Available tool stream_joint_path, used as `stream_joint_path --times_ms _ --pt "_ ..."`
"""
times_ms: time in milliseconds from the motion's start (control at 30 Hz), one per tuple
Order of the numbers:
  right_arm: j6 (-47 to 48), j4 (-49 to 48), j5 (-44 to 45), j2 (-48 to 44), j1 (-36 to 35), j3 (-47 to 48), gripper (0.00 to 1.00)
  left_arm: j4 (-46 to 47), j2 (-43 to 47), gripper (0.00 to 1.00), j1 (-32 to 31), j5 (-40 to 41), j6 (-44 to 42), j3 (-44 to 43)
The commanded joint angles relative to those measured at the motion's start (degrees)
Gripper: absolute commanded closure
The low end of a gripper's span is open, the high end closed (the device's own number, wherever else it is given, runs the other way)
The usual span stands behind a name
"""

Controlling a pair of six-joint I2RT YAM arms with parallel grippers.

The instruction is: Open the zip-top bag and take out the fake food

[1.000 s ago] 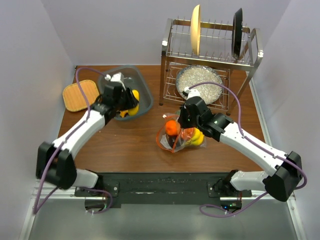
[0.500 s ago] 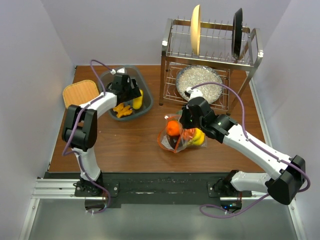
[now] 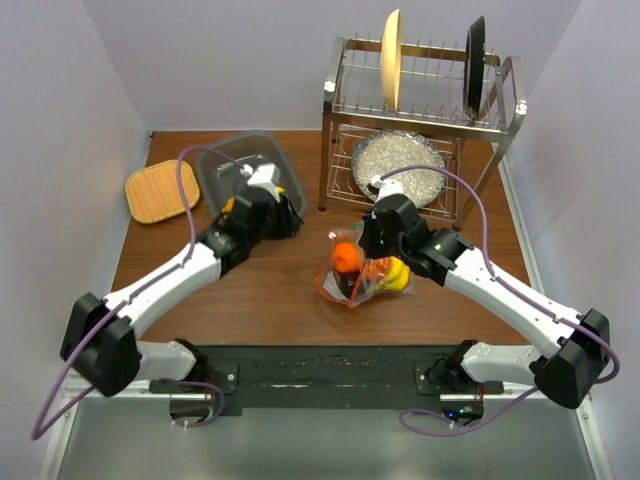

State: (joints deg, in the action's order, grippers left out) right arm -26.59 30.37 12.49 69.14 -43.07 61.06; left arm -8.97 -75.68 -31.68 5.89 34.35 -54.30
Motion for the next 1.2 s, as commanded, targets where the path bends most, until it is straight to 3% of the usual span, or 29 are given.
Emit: stream_joint_path --times_ms 0,167,367,533,633,667,767,933,1167 --pt "0.23 -0.92 -1.41 1.25 0.0 0.21 1.0 -1.66 5.8 0.57 -10.4 4.3 5.81 6.22" --pt "-0.74 -1.45 -2.91 2.92 -0.61 -0.41 1.0 1.67 5.38 0.58 -21.48 5.62 11.26 7.72" --pt "-2.41 -0.49 0.07 2.22 -3.86 0.37 1.0 11.94 -3.05 0.58 -25.36 4.39 15.13 10.35" --pt "-2.68 1.44 2.1 2.49 -5.45 1.26 1.0 17.84 -9.3 0.5 -25.89 5.18 16.36 9.48" --pt "-2.5 2.85 4.9 1.17 -5.45 0.56 0.82 20.13 -11.94 0.46 -25.89 5.8 17.15 9.83" --pt "-1.98 2.94 6.22 -0.4 -5.36 -0.06 0.66 20.4 -12.9 0.43 -25.89 5.97 17.24 9.83" --pt "-0.75 4.52 10.7 -3.21 -4.83 -0.41 0.5 21.71 -14.93 0.34 -25.97 6.15 17.07 9.74" --pt "-0.39 5.05 11.06 -5.33 -0.62 -3.47 0.52 22.6 -18.18 0.26 -26.06 5.27 16.1 8.96" --pt "-1.45 0.13 5.09 -2.35 4.75 -9.9 0.68 19.79 -21.53 0.25 -26.68 6.15 15.14 6.84"
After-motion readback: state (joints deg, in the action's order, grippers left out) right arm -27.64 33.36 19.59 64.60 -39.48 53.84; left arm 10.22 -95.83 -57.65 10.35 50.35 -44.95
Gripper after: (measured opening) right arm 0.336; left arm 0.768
